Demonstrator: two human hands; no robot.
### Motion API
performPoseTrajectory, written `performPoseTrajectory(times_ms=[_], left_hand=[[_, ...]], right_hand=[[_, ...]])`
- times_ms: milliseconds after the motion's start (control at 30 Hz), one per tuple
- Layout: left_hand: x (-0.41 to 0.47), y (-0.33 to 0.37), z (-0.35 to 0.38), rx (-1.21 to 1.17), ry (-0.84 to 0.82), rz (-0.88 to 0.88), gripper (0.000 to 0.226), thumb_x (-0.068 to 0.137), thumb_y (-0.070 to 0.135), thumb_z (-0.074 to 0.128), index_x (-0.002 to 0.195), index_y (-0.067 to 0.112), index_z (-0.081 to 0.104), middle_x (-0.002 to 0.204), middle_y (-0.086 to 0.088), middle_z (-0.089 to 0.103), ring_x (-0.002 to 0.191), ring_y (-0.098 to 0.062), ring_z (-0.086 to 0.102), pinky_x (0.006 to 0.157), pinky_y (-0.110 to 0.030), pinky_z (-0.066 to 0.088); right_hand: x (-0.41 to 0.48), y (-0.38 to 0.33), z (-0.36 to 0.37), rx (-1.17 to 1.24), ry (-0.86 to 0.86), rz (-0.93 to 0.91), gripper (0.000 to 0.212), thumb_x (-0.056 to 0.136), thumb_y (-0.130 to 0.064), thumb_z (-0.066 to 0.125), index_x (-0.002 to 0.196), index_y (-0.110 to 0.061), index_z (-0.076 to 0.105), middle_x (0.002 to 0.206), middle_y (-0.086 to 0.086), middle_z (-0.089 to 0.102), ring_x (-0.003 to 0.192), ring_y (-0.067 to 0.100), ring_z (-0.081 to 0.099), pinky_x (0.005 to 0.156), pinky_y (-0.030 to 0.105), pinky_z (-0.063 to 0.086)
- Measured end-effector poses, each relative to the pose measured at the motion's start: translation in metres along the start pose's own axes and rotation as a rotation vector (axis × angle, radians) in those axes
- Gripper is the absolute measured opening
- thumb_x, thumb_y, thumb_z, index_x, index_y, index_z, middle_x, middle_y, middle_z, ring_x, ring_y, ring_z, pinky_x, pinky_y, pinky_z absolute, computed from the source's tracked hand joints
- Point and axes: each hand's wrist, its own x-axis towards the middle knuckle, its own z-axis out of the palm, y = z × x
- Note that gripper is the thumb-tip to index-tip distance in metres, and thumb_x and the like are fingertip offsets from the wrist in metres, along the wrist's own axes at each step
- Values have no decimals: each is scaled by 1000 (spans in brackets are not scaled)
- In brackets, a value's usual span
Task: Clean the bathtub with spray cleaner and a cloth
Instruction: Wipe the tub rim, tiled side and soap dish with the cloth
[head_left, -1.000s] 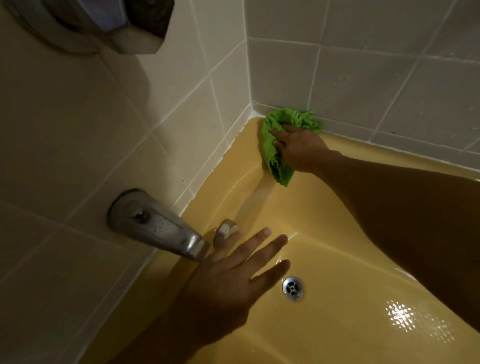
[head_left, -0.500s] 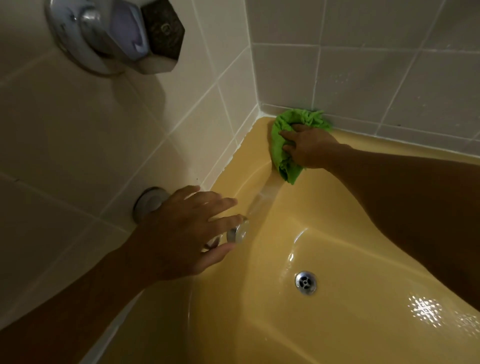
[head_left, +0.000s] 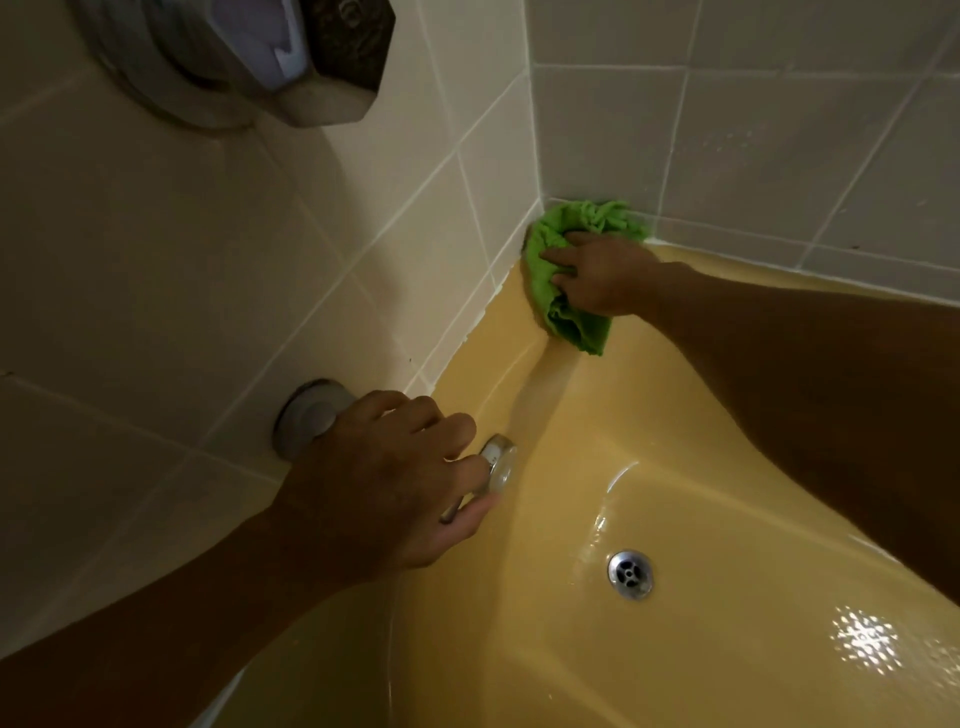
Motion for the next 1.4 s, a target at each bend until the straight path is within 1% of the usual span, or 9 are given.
performPoseTrajectory(times_ms=[100,367,467,633,867,967,1167,1300,1400], left_hand=[[0,0,1,14,23,3,28,94,39,64,74,21,61,78,1,56,65,-22,52,65,-35,41],[-2,3,-1,2,3,-13,20,92,31,60,74,21,60,72,0,50,61,-21,45,59,-34,39],[-2,4,0,15,0,-8,21,92,31,58,73,21,60,72,1,48,61,-21,43,59,-34,37],[-3,5,1,34,42,-38,25,92,32,58,69,21,58,72,2,45,61,-21,42,58,-34,37],[-3,8,1,34,45,-58,26,90,36,59,68,22,55,75,2,46,66,-20,42,60,-36,39],[-2,10,2,35,61,-75,27,92,37,57,69,22,58,75,3,47,67,-20,42,61,-35,36],[0,14,0,19,69,-109,26,93,37,57,70,24,57,76,3,48,66,-20,41,60,-36,35],[0,14,-1,18,80,-118,24,89,37,62,69,24,59,79,3,51,68,-20,44,63,-33,28],[-2,15,-1,18,114,-108,24,90,36,62,70,24,59,78,2,51,68,-21,46,62,-34,30]], right_hand=[[7,-16,6,49,1,-20,55,103,-49,37,156,-38,34,168,2,22,154,25,20,125,42,21],[-32,-17,20,138,-7,-139,49,107,-45,41,155,-39,37,169,-2,20,154,25,20,122,40,21],[-37,3,19,149,40,-97,47,108,-42,41,154,-38,40,168,-1,23,152,28,26,121,40,24],[-15,35,6,91,70,9,48,109,-41,36,156,-31,38,167,5,26,152,33,25,122,39,19],[0,-3,16,61,54,35,50,109,-41,32,158,-34,31,169,9,17,155,33,16,126,47,13],[-2,-29,32,125,54,-44,47,108,-42,35,155,-40,37,169,7,20,156,28,15,126,49,12],[-46,-68,57,165,77,-228,45,106,-39,42,151,-37,45,166,8,29,154,26,20,124,51,13],[-79,-93,70,189,48,-336,58,96,-44,31,150,-34,48,164,7,32,153,27,24,123,52,15],[-75,-89,71,167,39,-356,49,103,-41,38,151,-36,46,165,7,31,153,25,24,123,51,16]])
